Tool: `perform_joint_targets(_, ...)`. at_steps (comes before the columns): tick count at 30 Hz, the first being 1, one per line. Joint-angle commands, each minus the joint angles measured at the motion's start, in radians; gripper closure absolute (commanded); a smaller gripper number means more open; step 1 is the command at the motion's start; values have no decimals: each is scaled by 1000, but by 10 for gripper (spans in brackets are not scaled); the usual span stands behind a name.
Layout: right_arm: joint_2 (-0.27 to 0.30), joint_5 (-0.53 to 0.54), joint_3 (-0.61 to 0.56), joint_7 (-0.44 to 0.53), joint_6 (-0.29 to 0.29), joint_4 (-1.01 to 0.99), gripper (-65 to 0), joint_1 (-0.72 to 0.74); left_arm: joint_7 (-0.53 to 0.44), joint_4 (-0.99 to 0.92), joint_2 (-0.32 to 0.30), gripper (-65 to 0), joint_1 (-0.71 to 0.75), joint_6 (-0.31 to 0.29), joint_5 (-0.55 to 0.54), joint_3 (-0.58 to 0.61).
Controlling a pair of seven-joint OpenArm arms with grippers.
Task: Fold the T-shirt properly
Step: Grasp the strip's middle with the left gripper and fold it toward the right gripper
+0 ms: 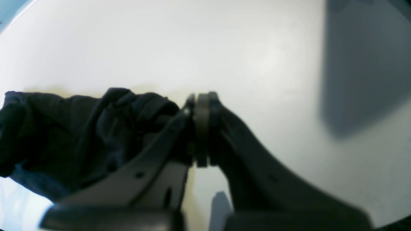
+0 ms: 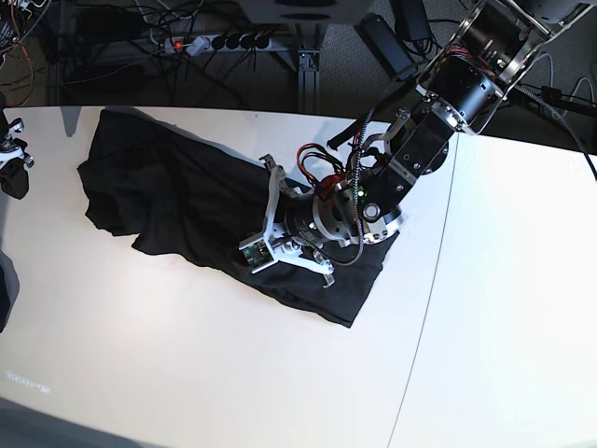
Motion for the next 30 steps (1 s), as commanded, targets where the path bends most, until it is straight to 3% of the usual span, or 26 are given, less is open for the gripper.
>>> perform_joint_targets(1, 22, 18, 10, 24, 54, 18, 0, 2, -23, 8, 13, 0, -21, 16, -13, -4)
perform_joint_targets(7, 22, 19, 10, 24, 54, 18, 0, 2, -14, 6, 49, 0, -18, 16, -77, -4)
perform_joint_targets(14, 22, 18, 9, 23, 54, 18, 0, 2, -14, 6, 110, -146, 41, 16, -93, -4)
perform_joint_targets(19, 22, 6, 9, 23, 53, 18, -3, 2, -16, 6, 127, -316, 45, 24, -87, -4)
perform_joint_targets(22, 22, -4, 10, 22, 53, 16, -307, -2, -16, 6, 129, -342, 45, 38, -85, -4)
perform_joint_targets(24, 22, -5, 10, 14, 48, 10, -439, -4, -14, 6, 129, -342, 45, 38, -84, -4)
perform_joint_targets(27, 22, -5, 10, 4, 41, -21, -445, -6, -12, 8, 128, -342, 45, 40, -41, -4)
perform_joint_targets(30, 22, 13, 9, 0, 41, -95, -445, -6, -13, 19, 128, -342, 45, 83, 4, -6)
